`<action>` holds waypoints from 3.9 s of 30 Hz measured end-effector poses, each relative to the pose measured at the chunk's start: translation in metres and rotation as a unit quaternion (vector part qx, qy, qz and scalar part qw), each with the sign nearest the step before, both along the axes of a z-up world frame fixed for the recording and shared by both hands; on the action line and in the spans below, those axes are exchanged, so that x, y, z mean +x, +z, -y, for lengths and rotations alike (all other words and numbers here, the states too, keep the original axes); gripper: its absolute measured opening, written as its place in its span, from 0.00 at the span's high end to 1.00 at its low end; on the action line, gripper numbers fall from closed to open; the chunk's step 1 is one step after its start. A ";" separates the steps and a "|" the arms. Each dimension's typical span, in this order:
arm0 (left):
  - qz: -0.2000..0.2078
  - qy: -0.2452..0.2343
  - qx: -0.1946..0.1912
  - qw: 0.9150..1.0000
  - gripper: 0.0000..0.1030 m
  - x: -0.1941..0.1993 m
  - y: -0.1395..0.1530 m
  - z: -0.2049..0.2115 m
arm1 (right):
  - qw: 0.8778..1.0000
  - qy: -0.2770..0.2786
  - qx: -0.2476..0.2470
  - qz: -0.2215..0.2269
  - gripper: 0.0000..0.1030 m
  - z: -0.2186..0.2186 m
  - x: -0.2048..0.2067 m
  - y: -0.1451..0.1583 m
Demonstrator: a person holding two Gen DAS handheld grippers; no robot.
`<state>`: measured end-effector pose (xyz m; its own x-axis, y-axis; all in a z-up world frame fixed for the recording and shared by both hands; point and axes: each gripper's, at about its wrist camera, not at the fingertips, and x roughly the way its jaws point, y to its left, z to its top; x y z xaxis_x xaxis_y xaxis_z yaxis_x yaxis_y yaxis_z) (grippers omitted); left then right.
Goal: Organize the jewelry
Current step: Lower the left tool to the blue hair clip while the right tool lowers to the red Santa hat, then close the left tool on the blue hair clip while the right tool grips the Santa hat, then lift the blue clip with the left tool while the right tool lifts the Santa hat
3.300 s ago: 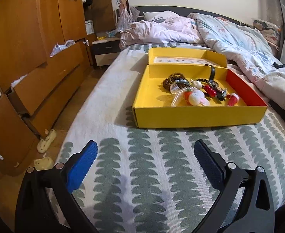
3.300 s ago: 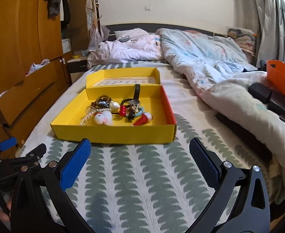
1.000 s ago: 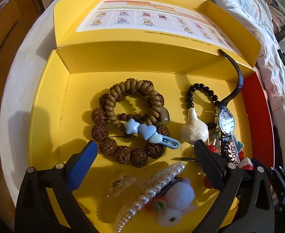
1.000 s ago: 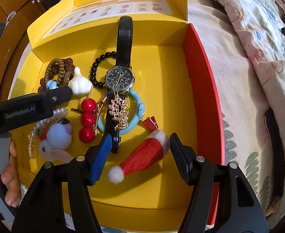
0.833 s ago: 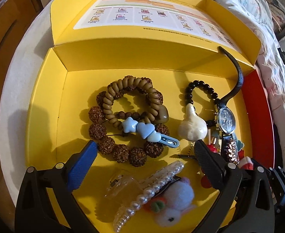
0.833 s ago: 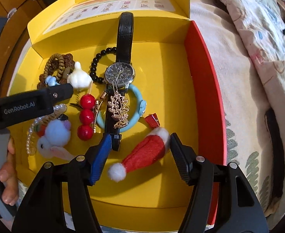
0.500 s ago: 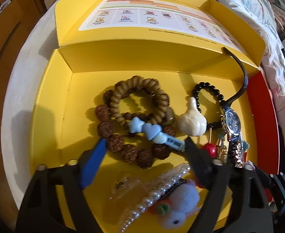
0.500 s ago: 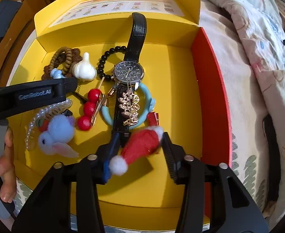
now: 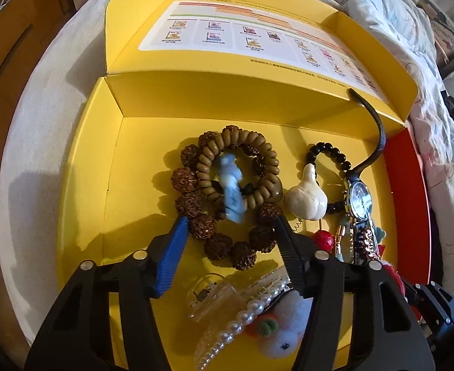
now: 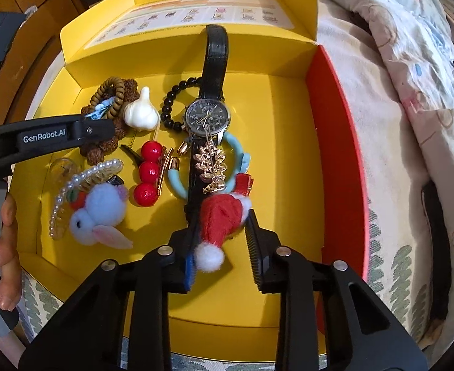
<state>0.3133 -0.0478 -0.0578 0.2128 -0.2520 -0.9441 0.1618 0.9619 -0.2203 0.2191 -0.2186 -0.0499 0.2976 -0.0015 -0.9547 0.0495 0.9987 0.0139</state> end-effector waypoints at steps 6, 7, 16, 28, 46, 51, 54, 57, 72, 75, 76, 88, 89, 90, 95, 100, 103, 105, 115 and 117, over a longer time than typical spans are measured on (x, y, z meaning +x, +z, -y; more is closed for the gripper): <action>-0.001 0.000 -0.007 1.000 0.49 0.000 0.004 -0.006 | 1.000 -0.003 0.010 0.000 0.75 0.004 0.001 0.002; -0.001 0.001 -0.009 1.000 0.49 -0.001 0.004 -0.007 | 1.000 -0.003 0.010 0.001 0.75 0.004 0.001 0.002; 0.001 -0.002 -0.029 1.000 0.75 -0.003 0.012 -0.013 | 1.000 -0.003 0.015 0.006 0.76 0.006 0.001 0.005; 0.025 -0.001 -0.053 0.998 0.75 0.011 0.019 0.000 | 1.000 -0.004 0.017 0.012 0.76 0.007 0.000 0.006; -0.002 0.016 -0.043 0.999 0.76 0.016 0.005 0.003 | 1.000 -0.005 0.016 0.016 0.78 0.006 -0.001 0.006; -0.009 0.017 -0.060 0.998 0.88 0.016 0.005 0.000 | 0.999 -0.009 0.021 0.026 0.78 0.010 -0.003 0.012; -0.005 0.018 -0.055 0.998 0.89 0.014 0.007 0.001 | 0.999 -0.011 0.024 0.030 0.78 0.013 -0.002 0.015; -0.006 0.022 -0.058 0.998 0.89 0.015 0.007 -0.001 | 0.999 -0.014 0.027 0.033 0.78 0.014 -0.002 0.018; 0.031 0.027 -0.061 0.997 0.91 0.005 0.041 -0.010 | 0.997 -0.017 0.044 0.059 0.79 0.018 -0.012 0.043; 0.034 0.028 -0.062 0.997 0.91 0.004 0.043 -0.011 | 0.997 -0.017 0.049 0.063 0.79 0.020 -0.014 0.047; 0.033 0.028 -0.058 0.997 0.91 0.005 0.041 -0.011 | 0.996 -0.019 0.051 0.064 0.78 0.021 -0.015 0.048; 0.011 0.014 -0.025 1.000 0.90 0.019 0.016 0.001 | 0.997 -0.013 0.047 0.053 0.78 0.015 -0.012 0.037; 0.008 0.011 -0.021 1.000 0.89 0.020 0.014 0.003 | 0.997 -0.012 0.048 0.053 0.78 0.014 -0.011 0.036; 0.008 0.011 -0.016 1.000 0.88 0.021 0.012 0.003 | 0.998 -0.012 0.047 0.052 0.78 0.014 -0.011 0.035; 0.012 0.010 0.028 0.999 0.81 0.024 0.006 0.008 | 0.998 -0.010 0.044 0.049 0.78 0.013 -0.011 0.033; 0.013 -0.002 0.054 0.998 0.78 0.024 0.000 0.015 | 0.998 -0.007 0.046 0.048 0.78 0.011 -0.009 0.032; 0.018 -0.007 0.070 0.997 0.78 0.023 -0.003 0.020 | 0.998 -0.007 0.045 0.047 0.78 0.011 -0.009 0.031; 0.021 -0.012 0.080 0.997 0.78 0.023 -0.003 0.026 | 0.998 -0.007 0.044 0.047 0.78 0.011 -0.010 0.031; 0.027 -0.015 0.087 0.996 0.87 0.013 0.004 0.035 | 0.998 -0.007 0.046 0.052 0.79 0.012 -0.010 0.036; 0.031 -0.015 0.082 0.996 0.87 0.012 0.010 0.035 | 0.997 -0.010 0.047 0.054 0.79 0.013 -0.011 0.037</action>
<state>0.3253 -0.0829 -0.0478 0.2664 -0.1018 -0.9585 0.1990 0.9788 -0.0486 0.2080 -0.2321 -0.0125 0.3998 0.0799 -0.9131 0.0618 0.9916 0.1139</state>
